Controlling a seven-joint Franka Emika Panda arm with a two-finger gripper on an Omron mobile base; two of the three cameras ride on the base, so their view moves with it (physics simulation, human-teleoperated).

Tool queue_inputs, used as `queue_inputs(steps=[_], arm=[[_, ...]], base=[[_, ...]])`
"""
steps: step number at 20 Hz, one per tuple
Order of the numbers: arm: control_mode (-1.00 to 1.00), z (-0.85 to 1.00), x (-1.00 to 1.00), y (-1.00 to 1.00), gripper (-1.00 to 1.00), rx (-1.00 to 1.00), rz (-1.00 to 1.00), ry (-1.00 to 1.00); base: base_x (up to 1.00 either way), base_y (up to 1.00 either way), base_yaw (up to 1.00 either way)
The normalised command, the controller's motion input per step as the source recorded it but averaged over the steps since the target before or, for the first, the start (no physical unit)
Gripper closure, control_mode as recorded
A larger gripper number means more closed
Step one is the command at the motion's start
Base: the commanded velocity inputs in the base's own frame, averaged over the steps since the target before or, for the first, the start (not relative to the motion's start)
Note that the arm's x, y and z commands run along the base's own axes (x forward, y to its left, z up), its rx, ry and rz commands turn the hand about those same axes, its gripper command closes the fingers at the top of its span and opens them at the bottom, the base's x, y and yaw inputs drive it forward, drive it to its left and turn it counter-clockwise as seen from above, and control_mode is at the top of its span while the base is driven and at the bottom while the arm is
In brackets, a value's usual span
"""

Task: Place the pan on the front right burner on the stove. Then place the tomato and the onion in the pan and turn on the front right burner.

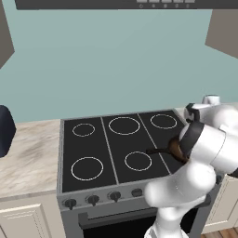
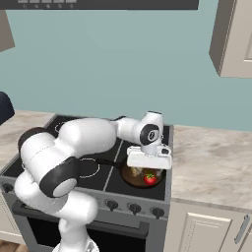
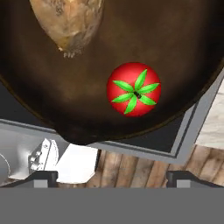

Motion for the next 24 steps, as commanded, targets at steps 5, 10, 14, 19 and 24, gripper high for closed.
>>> queue_inputs(steps=[5, 10, 14, 19, 24], arm=[[-1.00, 0.21, -0.90, 0.00, -1.00, 0.06, 0.01, -0.07], [-1.00, 0.04, -0.85, -0.06, -1.00, 0.21, 0.09, -0.23], [-1.00, 0.00, -0.69, -0.14, -1.00, 0.27, 0.12, -0.28], [-1.00, 0.00, -0.60, -0.21, -1.00, 0.23, 0.08, -0.27], [-1.00, 0.00, -0.22, -0.22, -1.00, 0.17, 0.01, -0.30]], base=[[0.00, 0.00, 0.00], [0.00, 0.00, 0.00], [0.00, 0.00, 0.00], [0.00, 0.00, 0.00], [0.00, 0.00, 0.00]])
